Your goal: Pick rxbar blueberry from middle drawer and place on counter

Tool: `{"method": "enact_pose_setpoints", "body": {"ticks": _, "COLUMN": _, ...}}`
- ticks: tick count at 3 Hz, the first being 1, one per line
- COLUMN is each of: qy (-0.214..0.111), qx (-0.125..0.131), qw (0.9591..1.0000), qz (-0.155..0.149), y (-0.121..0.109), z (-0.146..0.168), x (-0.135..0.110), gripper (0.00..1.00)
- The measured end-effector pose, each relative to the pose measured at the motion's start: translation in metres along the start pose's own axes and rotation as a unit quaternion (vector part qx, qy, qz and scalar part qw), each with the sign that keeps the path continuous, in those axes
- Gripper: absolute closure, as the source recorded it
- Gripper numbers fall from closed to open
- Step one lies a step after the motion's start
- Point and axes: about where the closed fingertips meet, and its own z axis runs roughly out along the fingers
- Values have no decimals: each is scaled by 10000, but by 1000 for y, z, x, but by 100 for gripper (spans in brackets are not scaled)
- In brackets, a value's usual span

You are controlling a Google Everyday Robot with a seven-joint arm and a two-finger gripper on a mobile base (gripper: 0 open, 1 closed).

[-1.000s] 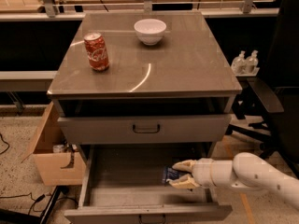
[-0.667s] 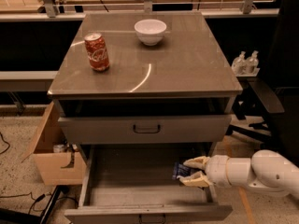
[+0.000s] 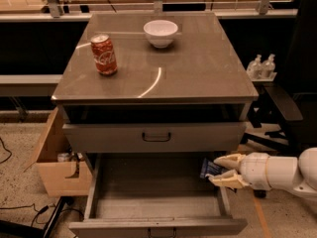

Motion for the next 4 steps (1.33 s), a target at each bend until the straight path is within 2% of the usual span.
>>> {"method": "enact_pose_setpoints", "body": {"ticks": 2, "qy": 257, "qx": 302, "qw": 9992, "qz": -71, "y": -19, "z": -54, "x": -63, "gripper": 100}}
{"method": "enact_pose_setpoints", "body": {"ticks": 4, "qy": 330, "qx": 360, "qw": 9988, "qz": -33, "y": -25, "z": -59, "x": -72, "gripper": 100}}
